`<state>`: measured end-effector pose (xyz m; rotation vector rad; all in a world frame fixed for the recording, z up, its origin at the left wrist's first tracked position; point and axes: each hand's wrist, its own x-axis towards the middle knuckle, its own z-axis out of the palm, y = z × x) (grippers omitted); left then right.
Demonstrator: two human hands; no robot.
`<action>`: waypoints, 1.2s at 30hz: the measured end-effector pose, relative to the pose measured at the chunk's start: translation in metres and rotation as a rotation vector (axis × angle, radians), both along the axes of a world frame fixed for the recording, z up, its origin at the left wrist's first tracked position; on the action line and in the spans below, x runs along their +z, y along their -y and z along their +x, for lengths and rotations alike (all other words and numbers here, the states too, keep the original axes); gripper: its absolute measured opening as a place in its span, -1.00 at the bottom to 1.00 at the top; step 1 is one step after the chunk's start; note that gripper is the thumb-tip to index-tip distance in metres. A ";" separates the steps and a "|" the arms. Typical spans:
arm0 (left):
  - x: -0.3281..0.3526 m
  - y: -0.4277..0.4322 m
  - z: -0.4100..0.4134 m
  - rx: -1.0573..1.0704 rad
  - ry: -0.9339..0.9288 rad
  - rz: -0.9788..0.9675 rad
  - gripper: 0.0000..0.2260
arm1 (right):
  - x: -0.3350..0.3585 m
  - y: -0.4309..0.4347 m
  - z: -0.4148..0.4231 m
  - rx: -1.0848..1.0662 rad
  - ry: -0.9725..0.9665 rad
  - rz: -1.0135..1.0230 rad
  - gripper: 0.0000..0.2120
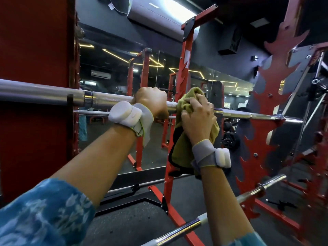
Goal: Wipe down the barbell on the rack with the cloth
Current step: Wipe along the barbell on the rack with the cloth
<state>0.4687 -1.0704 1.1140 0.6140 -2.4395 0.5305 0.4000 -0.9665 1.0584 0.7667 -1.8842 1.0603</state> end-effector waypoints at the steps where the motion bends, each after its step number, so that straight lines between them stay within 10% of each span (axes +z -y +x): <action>1: -0.001 0.000 0.000 0.000 -0.014 0.004 -0.71 | -0.003 0.000 0.001 0.016 -0.054 0.023 -0.66; 23: -0.036 0.001 0.000 0.088 -0.308 -0.437 -0.89 | -0.019 -0.013 -0.010 0.011 0.048 -0.043 -0.56; 36: 0.008 -0.015 -0.015 0.037 0.056 0.110 -0.77 | -0.004 -0.013 -0.009 0.152 -0.189 0.140 -0.59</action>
